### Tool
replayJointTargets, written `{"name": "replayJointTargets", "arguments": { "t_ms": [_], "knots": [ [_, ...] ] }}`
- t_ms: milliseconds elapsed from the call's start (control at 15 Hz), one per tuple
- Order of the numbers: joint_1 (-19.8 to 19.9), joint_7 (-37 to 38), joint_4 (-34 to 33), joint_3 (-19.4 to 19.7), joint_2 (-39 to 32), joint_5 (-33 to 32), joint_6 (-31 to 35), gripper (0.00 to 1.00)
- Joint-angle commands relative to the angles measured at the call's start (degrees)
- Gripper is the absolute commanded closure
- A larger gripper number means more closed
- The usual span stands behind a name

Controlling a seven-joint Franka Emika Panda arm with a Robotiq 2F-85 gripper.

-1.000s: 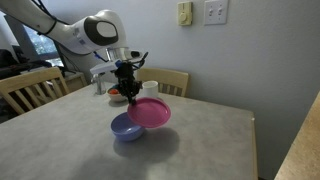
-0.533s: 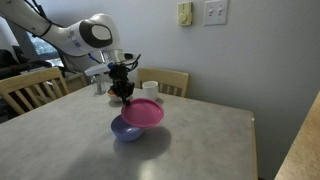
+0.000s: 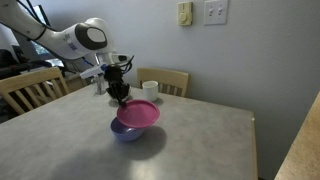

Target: Put the pink plate on the bowl

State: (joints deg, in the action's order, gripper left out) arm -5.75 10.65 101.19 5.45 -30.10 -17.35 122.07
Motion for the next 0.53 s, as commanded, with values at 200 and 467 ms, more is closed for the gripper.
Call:
{"name": "replayJointTargets", "arguments": {
  "t_ms": [200,467],
  "knots": [
    [-0.9,0.4,5.1,-0.6,3.1,-2.5,0.2,0.97],
    [-1.9,0.3,6.8,-0.9,3.5,-3.5,0.5,0.97]
  ]
}}
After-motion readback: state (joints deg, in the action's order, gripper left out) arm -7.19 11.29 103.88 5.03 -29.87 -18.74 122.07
